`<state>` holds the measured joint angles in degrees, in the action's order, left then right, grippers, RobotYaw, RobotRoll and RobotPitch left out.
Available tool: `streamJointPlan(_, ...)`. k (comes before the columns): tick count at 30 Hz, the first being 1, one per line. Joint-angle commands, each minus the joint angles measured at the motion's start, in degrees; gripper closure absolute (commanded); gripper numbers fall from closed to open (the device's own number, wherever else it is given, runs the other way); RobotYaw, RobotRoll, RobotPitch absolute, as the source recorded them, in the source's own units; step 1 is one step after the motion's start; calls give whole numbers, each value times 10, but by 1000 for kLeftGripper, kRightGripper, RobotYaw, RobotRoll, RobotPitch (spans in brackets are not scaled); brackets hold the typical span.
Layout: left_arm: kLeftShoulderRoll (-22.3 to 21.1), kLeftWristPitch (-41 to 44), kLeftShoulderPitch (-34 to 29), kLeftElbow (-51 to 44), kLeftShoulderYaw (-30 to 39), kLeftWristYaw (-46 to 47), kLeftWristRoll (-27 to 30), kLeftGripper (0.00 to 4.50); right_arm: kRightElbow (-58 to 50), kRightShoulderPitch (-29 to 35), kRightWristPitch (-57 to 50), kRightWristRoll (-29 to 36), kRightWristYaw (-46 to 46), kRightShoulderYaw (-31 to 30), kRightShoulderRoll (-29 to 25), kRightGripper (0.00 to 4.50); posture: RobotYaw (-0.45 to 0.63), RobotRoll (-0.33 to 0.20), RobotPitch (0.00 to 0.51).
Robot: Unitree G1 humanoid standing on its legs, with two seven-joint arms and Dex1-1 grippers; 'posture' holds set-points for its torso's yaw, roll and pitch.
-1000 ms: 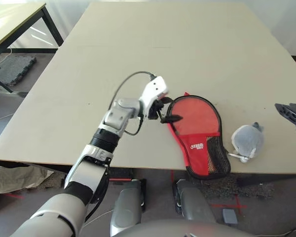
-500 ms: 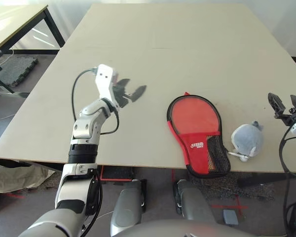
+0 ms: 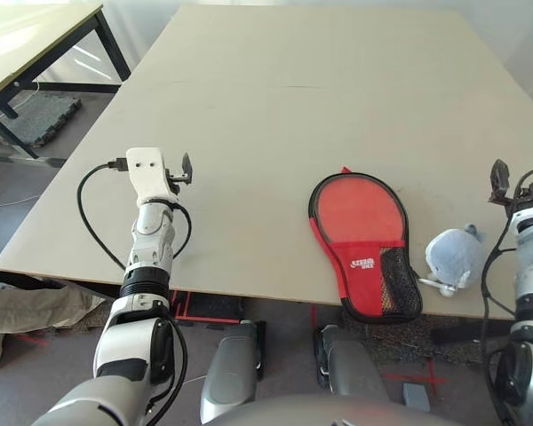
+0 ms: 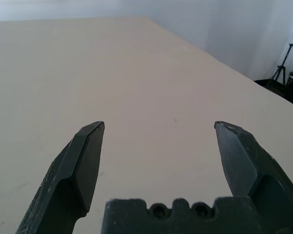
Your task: Store the ping-pong paddle in its case and zip it.
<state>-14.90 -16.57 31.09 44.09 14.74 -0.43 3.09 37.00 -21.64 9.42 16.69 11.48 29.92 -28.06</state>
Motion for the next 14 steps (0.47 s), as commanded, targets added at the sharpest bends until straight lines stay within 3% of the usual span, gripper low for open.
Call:
streamJointPlan(1,-6,-16,7,20,-4,6,-4,0,12,2,8,-2,-9,-4,6,28,58,0,110)
streamJointPlan(14,-11,-32,21,50,-10,1,-4,0,21,1,15,-7,-38,-10,16,28,40,0,104)
